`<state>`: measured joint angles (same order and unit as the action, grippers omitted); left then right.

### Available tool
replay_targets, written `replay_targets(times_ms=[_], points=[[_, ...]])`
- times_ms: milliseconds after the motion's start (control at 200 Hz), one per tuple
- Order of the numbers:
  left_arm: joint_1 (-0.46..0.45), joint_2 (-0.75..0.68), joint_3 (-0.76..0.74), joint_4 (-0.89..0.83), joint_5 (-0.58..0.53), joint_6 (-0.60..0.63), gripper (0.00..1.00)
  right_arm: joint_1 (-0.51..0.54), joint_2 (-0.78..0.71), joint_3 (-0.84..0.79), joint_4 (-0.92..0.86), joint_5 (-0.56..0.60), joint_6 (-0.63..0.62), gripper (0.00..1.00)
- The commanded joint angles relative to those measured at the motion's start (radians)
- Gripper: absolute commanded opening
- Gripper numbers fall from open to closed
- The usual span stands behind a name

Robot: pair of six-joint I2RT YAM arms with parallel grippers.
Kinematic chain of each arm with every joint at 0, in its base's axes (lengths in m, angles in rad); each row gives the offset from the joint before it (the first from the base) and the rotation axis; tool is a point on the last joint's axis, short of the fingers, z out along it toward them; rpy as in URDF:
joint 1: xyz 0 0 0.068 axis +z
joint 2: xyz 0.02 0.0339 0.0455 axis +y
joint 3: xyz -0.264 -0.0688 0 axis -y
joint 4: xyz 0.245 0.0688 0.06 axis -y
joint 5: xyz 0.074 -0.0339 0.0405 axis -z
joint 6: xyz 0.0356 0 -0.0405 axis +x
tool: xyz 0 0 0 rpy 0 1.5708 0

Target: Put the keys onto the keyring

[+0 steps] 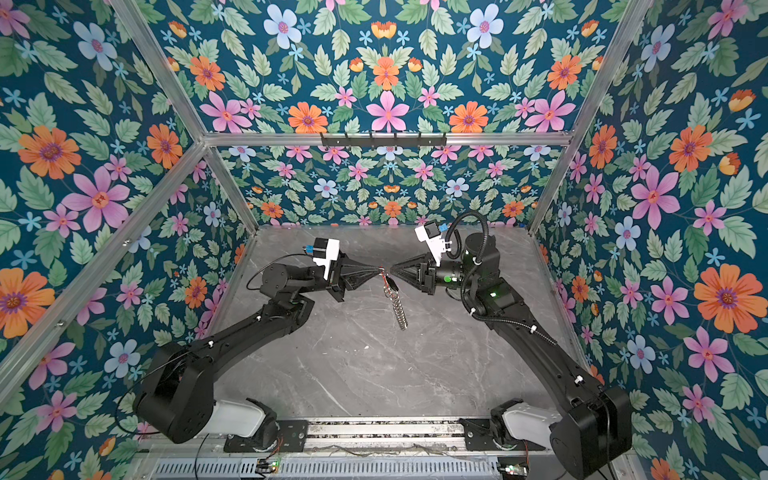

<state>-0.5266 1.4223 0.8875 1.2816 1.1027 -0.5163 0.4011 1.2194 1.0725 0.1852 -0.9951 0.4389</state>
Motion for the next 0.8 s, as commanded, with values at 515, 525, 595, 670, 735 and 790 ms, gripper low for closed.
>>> replay_targets(times_ms=[515, 525, 595, 670, 735, 790], points=[[0.002, 0.045, 0.037, 0.167, -0.042, -0.101, 0.00, 0.069, 0.050, 0.010, 0.157, -0.059, 0.083, 0.22], [0.002, 0.046, 0.037, 0.168, -0.043, -0.103, 0.00, 0.072, 0.052, 0.010, 0.158, -0.059, 0.083, 0.21], [0.002, 0.054, 0.039, 0.192, -0.046, -0.119, 0.00, 0.082, 0.060, 0.014, 0.161, -0.057, 0.084, 0.16], [0.002, 0.062, 0.038, 0.219, -0.049, -0.138, 0.00, 0.092, 0.068, 0.015, 0.170, -0.054, 0.089, 0.15], [0.002, 0.065, 0.039, 0.227, -0.052, -0.145, 0.00, 0.099, 0.074, 0.015, 0.176, -0.049, 0.090, 0.15], [0.002, 0.065, 0.041, 0.231, -0.053, -0.147, 0.00, 0.106, 0.079, 0.017, 0.177, -0.047, 0.092, 0.15]])
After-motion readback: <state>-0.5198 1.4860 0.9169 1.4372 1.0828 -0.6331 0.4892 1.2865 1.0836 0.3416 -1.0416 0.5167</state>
